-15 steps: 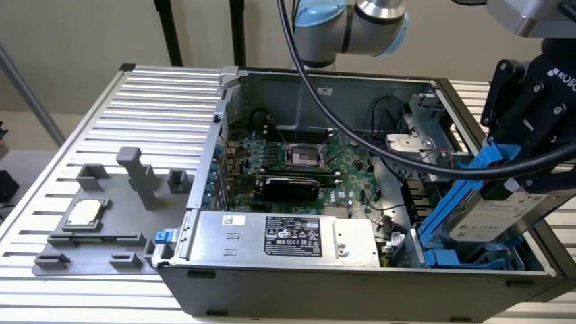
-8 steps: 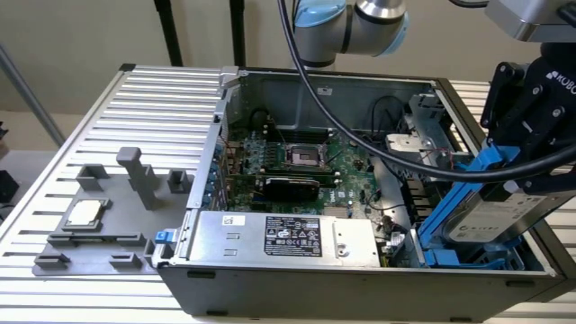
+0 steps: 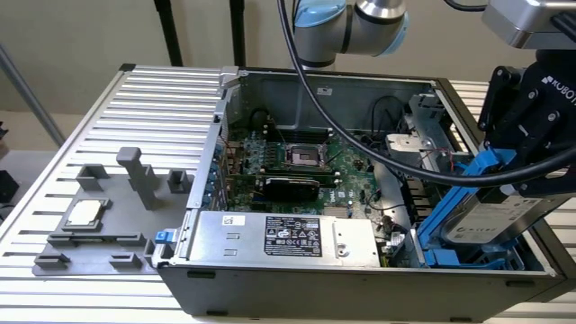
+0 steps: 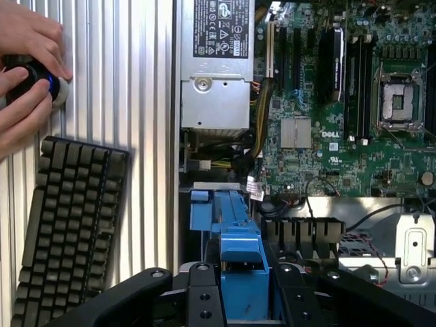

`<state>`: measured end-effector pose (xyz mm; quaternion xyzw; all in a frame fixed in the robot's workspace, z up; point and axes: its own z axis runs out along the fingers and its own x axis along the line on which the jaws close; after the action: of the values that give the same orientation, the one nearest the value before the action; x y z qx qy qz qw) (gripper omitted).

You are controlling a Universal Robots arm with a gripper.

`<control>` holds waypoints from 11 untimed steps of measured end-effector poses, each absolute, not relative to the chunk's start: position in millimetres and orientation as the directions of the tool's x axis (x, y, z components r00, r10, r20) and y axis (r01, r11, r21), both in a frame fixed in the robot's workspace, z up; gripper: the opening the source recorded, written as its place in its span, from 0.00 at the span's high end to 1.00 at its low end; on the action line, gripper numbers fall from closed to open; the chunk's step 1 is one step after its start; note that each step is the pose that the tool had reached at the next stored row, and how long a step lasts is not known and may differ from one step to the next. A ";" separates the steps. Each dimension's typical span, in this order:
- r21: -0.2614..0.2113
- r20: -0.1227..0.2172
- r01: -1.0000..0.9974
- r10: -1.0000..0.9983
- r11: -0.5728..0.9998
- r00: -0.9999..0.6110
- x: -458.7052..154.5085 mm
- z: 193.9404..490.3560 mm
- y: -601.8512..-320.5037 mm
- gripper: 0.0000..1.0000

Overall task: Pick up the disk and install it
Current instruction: 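Insert the disk into the insertion slot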

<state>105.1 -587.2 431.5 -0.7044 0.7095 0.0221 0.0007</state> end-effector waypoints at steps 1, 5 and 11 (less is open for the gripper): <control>0.031 -0.032 -1.000 -0.999 0.007 -0.008 105.2 431.2 -586.9 0.67; 0.032 -0.032 -0.999 -0.999 0.007 -0.008 105.9 429.8 -585.7 0.67; 0.034 -0.033 -0.999 -0.999 0.007 -0.008 107.0 426.5 -583.9 0.67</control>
<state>107.0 -583.9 426.5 -0.7043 0.7095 0.0236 -0.0002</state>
